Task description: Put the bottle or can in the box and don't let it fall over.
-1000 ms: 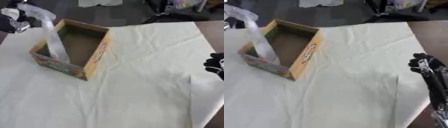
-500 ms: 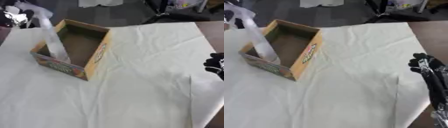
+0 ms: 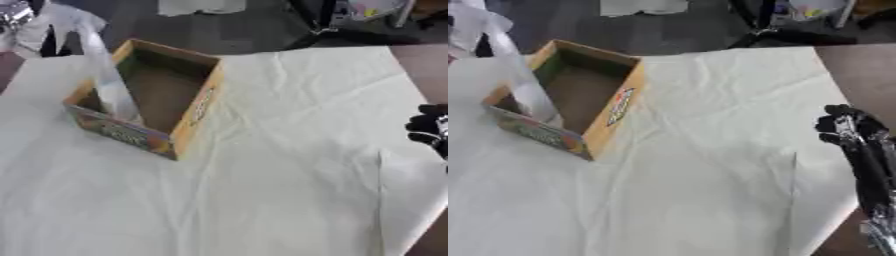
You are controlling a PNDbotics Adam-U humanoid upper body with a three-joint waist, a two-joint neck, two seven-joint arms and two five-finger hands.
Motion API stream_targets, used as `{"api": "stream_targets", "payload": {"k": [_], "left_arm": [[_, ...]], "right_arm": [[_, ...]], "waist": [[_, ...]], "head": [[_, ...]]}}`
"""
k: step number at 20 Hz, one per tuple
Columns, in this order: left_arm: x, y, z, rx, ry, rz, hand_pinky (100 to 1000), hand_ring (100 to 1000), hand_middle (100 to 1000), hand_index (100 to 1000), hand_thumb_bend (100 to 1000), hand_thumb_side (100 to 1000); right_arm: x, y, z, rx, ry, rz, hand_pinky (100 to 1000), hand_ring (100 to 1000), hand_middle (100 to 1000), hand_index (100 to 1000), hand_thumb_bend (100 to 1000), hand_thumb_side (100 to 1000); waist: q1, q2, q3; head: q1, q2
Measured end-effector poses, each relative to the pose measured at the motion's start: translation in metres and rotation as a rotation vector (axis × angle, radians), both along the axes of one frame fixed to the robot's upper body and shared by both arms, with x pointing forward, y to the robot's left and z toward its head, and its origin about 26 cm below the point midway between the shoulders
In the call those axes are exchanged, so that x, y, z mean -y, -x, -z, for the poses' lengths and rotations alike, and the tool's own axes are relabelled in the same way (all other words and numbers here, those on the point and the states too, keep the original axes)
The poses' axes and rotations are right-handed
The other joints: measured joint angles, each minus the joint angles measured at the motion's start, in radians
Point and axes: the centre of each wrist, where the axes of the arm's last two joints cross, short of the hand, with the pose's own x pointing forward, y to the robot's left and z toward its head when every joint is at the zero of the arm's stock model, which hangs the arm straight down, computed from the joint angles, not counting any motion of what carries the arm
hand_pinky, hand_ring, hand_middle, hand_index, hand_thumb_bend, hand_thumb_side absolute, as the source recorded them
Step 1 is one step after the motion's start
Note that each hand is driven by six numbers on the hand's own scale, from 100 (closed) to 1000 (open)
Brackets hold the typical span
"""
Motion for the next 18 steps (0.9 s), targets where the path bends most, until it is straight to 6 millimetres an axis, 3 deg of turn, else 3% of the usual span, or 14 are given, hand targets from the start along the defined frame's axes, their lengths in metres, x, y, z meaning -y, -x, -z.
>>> {"api": "stream_targets", "payload": {"k": [8, 12, 18], "left_arm": [[-0.031, 0.028, -0.009, 0.213, 0.296, -0.081, 797, 707, 732, 775, 100, 440], [-0.044, 0.057, 0.007, 0.326, 0.46, -0.066, 803, 713, 738, 782, 100, 449], [-0.041, 0.103, 0.042, 0.41, 0.65, -0.027, 802, 707, 733, 781, 100, 549]], "right_arm": [[0.007, 0.002, -0.002, 0.022, 0.007, 0.01, 743, 710, 619, 736, 100, 651], [0.012, 0.002, -0.007, 0.061, 0.018, 0.019, 744, 713, 622, 737, 100, 628], [0.017, 0.002, -0.012, 0.123, 0.015, 0.039, 745, 715, 625, 739, 100, 607]], "waist": [[-0.011, -0.033, 0.019], [-0.023, -0.042, 0.026], [-0.049, -0.043, 0.033]], "head": [[-0.041, 0.017], [-0.057, 0.021], [-0.089, 0.022]]}}
